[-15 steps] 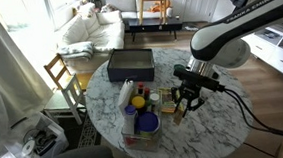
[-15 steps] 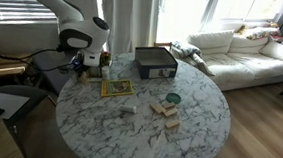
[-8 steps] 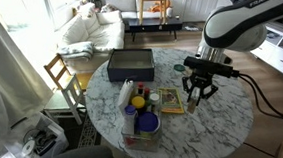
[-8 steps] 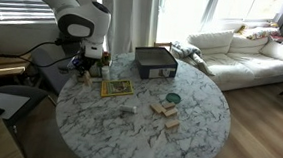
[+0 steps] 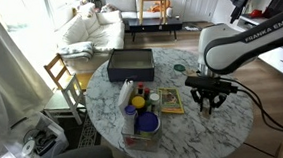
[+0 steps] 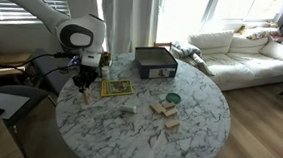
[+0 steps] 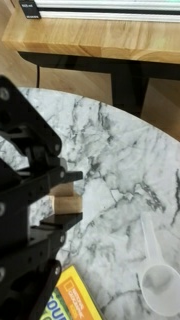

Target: Pick up the two wooden blocks from the clear measuring cup and put them on the table, pick up the clear measuring cup and put it on the two wooden blocks to the right

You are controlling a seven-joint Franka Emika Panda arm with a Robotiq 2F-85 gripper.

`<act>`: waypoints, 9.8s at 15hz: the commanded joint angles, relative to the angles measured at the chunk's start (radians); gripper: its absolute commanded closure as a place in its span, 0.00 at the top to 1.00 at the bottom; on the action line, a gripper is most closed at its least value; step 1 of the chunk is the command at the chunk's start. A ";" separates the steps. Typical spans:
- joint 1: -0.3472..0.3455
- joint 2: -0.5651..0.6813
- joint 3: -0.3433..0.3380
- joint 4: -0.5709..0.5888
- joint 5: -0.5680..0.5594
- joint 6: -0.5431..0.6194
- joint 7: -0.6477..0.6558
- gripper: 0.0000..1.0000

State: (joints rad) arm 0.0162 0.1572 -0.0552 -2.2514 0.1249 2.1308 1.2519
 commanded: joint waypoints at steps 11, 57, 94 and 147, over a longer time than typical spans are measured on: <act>0.131 0.116 -0.003 -0.078 -0.362 0.350 0.410 0.09; 0.082 0.067 0.089 -0.078 0.007 0.362 -0.474 0.77; 0.106 0.074 0.031 -0.086 0.020 0.460 -0.573 0.01; -0.017 -0.178 -0.004 -0.265 0.022 0.415 -0.708 1.00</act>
State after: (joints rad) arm 0.0220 0.0732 -0.0737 -2.4554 0.1311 2.5344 0.7002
